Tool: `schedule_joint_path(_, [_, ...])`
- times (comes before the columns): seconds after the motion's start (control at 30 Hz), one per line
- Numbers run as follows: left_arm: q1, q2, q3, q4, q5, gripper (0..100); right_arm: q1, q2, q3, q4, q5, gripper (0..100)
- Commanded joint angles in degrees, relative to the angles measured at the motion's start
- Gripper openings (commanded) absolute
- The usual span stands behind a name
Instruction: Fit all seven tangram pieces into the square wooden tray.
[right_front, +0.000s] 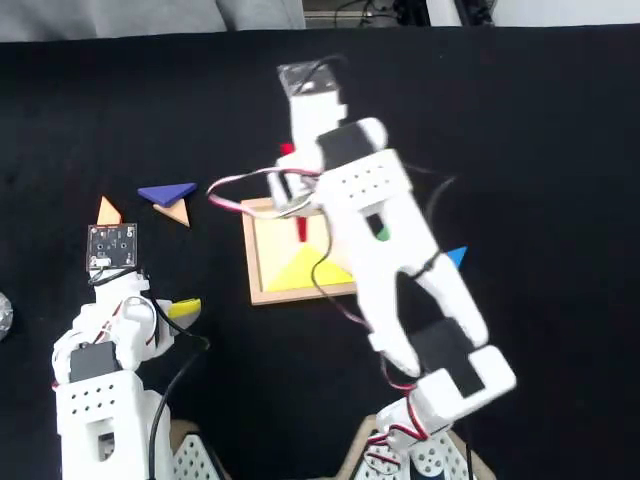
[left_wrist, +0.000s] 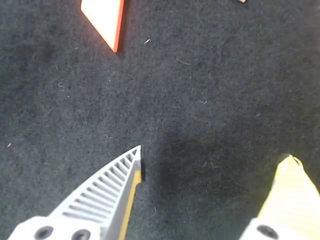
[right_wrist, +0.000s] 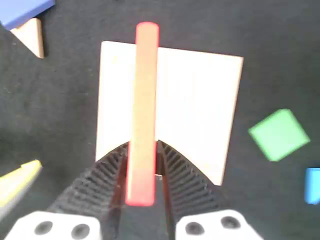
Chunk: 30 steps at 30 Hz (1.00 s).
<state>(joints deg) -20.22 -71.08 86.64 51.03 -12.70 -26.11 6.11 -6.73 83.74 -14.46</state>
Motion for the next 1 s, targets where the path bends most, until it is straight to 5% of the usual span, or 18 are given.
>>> schedule_joint_path(0.0, [-0.13, -0.62, 0.04, -0.88, -0.62, 40, -3.96, 2.59, -0.48, -3.6, -5.45, 1.1])
schedule_joint_path(0.97, [-0.13, -0.62, 0.04, -0.88, -0.62, 40, -10.29, 21.41, -0.48, -11.08, -9.58, 1.5])
